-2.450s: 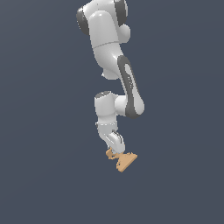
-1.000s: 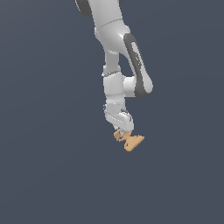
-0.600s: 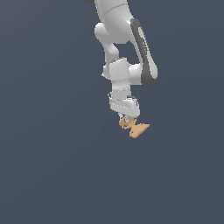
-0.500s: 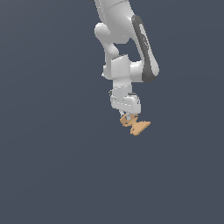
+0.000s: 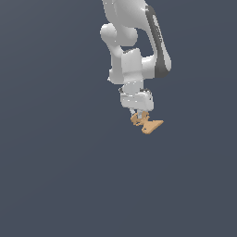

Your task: Pick up the object and move it to a goal position.

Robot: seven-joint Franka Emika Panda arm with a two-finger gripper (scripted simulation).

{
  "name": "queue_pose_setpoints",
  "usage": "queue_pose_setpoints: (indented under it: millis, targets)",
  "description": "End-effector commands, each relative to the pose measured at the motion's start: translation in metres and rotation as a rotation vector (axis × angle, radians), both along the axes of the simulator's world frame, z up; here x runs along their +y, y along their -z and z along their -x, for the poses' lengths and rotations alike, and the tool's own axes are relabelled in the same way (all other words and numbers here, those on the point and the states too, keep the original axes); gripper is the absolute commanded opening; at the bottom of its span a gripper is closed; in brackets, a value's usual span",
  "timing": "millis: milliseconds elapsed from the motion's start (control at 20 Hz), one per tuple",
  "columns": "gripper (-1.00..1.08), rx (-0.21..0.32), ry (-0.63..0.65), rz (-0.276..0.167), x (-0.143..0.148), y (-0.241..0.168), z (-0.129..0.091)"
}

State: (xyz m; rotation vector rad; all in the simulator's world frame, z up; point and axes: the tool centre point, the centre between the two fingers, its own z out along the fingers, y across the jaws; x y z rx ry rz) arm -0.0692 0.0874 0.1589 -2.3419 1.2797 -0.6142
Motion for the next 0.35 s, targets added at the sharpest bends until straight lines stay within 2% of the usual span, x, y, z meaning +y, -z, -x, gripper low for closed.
queue_pose_setpoints:
  millis: [0, 300]
  targets:
    - [-1.00, 0.000, 0.001, -0.001, 0.0018, -0.0027, 0.0031]
    - [-1.00, 0.000, 0.001, -0.003, 0.0018, -0.0027, 0.0015]
